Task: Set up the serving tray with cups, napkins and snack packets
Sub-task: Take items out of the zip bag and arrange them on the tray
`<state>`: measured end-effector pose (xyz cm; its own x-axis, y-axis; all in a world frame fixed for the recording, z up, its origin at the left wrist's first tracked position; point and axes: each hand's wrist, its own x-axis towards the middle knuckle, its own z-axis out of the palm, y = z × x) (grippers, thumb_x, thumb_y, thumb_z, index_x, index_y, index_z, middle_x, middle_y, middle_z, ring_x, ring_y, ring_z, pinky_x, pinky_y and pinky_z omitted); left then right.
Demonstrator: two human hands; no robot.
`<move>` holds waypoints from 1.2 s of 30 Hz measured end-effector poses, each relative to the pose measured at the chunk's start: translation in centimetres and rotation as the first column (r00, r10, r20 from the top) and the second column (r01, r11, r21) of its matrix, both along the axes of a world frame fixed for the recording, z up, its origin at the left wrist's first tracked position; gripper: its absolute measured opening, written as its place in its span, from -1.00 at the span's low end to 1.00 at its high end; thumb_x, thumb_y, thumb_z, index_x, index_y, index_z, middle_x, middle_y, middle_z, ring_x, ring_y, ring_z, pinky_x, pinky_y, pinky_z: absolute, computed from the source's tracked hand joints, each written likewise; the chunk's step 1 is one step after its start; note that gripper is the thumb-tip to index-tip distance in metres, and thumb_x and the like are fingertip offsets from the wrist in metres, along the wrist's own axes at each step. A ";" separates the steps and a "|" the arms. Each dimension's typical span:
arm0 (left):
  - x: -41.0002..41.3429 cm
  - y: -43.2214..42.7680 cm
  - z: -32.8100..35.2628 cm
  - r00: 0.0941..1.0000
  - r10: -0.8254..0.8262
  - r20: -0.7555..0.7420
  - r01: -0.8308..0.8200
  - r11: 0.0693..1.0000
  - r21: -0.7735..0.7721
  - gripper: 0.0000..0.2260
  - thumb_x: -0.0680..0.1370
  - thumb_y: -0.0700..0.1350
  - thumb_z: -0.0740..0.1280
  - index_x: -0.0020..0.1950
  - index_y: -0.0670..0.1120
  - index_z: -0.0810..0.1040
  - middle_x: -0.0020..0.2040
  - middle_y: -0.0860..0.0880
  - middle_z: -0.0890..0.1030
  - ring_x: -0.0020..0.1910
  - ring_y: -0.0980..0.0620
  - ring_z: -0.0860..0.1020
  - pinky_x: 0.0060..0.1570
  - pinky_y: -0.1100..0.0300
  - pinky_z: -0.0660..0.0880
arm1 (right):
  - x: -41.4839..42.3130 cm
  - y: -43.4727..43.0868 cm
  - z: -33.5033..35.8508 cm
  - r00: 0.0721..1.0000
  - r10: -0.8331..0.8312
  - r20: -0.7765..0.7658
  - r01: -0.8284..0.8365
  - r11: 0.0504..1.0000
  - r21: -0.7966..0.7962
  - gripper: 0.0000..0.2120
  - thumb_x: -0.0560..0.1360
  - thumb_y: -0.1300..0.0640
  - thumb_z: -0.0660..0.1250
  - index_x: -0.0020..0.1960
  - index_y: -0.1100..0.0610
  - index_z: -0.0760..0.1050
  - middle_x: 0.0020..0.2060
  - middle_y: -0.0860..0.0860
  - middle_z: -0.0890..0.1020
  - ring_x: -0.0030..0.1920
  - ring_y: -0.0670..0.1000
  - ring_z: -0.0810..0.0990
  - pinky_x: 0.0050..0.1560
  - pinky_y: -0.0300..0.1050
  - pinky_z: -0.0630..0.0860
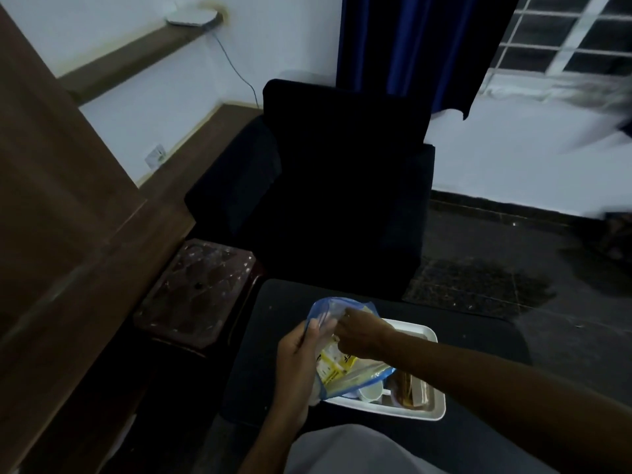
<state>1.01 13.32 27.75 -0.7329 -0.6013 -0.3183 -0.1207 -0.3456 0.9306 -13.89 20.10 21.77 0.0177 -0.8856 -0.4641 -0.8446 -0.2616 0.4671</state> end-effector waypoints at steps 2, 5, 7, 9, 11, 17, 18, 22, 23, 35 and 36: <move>0.1 -0.4 -0.1 1.000 -0.005 0.001 0.005 1.000 -0.012 -0.74 0.56 0.06 0.32 0.03 -0.02 0.75 0.01 -0.11 0.77 0.07 -0.05 0.72 -0.03 0.22 0.63 | 0.5 -0.5 0.2 0.999 -0.048 0.024 0.048 0.999 -0.004 -0.73 0.61 0.17 0.19 0.17 0.11 0.64 0.28 0.09 0.58 0.40 0.24 0.40 0.34 0.12 0.40; 0.3 -0.8 -0.6 1.000 -0.012 0.020 0.013 0.999 -0.046 -0.75 0.59 0.08 0.31 0.04 0.03 0.74 0.02 -0.09 0.76 0.09 -0.07 0.71 0.09 0.05 0.62 | 1.2 -0.9 0.6 0.993 -0.113 0.024 0.113 0.993 -0.014 -0.76 0.60 0.10 0.25 0.19 0.03 0.63 0.30 0.02 0.57 0.41 0.14 0.41 0.35 0.04 0.38; 0.4 -0.9 -1.1 0.999 -0.010 0.043 0.013 0.998 -0.068 -0.77 0.66 0.01 0.28 0.06 0.01 0.73 0.02 -0.09 0.76 0.09 -0.10 0.71 0.14 -0.08 0.61 | 1.3 -1.1 0.8 0.994 -0.100 0.037 0.100 0.995 0.005 -0.78 0.59 0.07 0.27 0.18 -0.02 0.62 0.28 -0.03 0.58 0.37 0.08 0.44 0.33 0.00 0.38; 0.3 -0.8 -1.6 0.996 -0.005 0.087 0.013 0.996 -0.094 -0.77 0.68 -0.01 0.26 0.04 0.00 0.72 -0.02 -0.12 0.75 0.06 -0.16 0.70 0.14 -0.19 0.60 | 1.2 -1.1 1.0 0.994 -0.076 0.077 0.075 0.997 0.021 -0.78 0.60 0.07 0.26 0.17 -0.03 0.61 0.23 -0.04 0.61 0.30 0.04 0.49 0.30 -0.02 0.39; 0.1 -0.3 -1.9 0.992 0.008 0.127 0.007 0.993 -0.119 -0.76 0.68 0.01 0.27 0.01 -0.02 0.71 -0.06 -0.16 0.73 0.02 -0.22 0.69 0.11 -0.27 0.58 | 0.7 -0.9 2.0 0.993 -0.020 0.114 0.016 0.999 0.036 -0.78 0.61 0.10 0.24 0.18 -0.01 0.61 0.18 -0.01 0.62 0.26 0.07 0.52 0.30 0.01 0.43; -0.3 1.5 -2.5 0.985 0.062 0.159 -0.040 0.990 -0.136 -0.70 0.69 -0.03 0.23 -0.09 -0.10 0.69 -0.14 -0.26 0.68 -0.15 -0.14 0.64 -0.15 -0.02 0.54 | -0.5 1.9 6.7 0.954 0.245 0.172 -0.246 0.969 -0.016 -0.79 0.57 0.07 0.27 0.15 -0.11 0.58 0.12 -0.07 0.64 0.22 0.01 0.54 0.17 -0.04 0.48; -0.4 1.8 -2.4 0.987 0.067 0.149 -0.048 0.991 -0.126 -0.70 0.69 -0.04 0.22 -0.08 -0.09 0.69 -0.13 -0.26 0.68 -0.15 -0.12 0.64 -0.15 0.01 0.53 | -0.4 2.5 7.3 0.951 0.248 0.185 -0.249 0.968 -0.019 -0.79 0.57 0.08 0.27 0.15 -0.11 0.58 0.12 -0.06 0.63 0.22 0.01 0.54 0.15 -0.05 0.50; -0.9 3.2 -2.0 0.994 0.034 0.100 -0.023 0.994 -0.111 -0.72 0.68 -0.06 0.23 0.00 -0.13 0.71 -0.12 -0.22 0.71 -0.12 -0.15 0.67 -0.13 -0.08 0.58 | -0.6 5.5 10.0 0.942 0.207 0.266 -0.190 0.978 -0.086 -0.64 0.60 0.14 0.03 0.23 -0.07 0.52 0.14 -0.04 0.60 0.18 0.04 0.54 0.13 -0.02 0.47; -1.1 3.7 -1.9 0.996 0.035 0.087 -0.027 0.996 -0.091 -0.72 0.66 -0.06 0.24 0.02 -0.17 0.70 -0.14 -0.20 0.72 -0.14 -0.12 0.68 -0.16 -0.03 0.58 | -0.6 6.4 10.8 0.942 0.196 0.273 -0.172 0.979 -0.110 -0.56 0.58 0.15 -0.05 0.25 -0.08 0.51 0.15 -0.04 0.59 0.18 0.03 0.54 0.12 -0.01 0.47; -2.8 10.1 -2.4 0.975 0.154 0.160 -0.139 0.985 -0.101 -0.80 0.60 0.07 0.32 0.03 0.14 0.75 -0.08 0.11 0.78 -0.18 0.27 0.71 -0.31 0.44 0.58 | -4.8 25.4 12.5 0.287 -0.115 0.951 0.834 0.519 -0.189 -0.68 0.60 0.05 0.25 0.33 0.07 0.52 0.12 -0.04 0.64 0.09 -0.06 0.60 0.09 -0.19 0.51; -2.9 10.8 -2.4 0.975 0.156 0.158 -0.143 0.986 -0.087 -0.78 0.58 0.11 0.32 0.09 0.12 0.74 0.01 0.07 0.77 -0.05 0.22 0.72 -0.20 0.41 0.61 | -5.2 27.3 11.5 0.101 -0.057 0.993 0.925 0.374 -0.073 -0.70 0.61 0.03 0.24 0.30 0.06 0.54 0.09 -0.06 0.66 0.08 -0.08 0.63 0.07 -0.19 0.55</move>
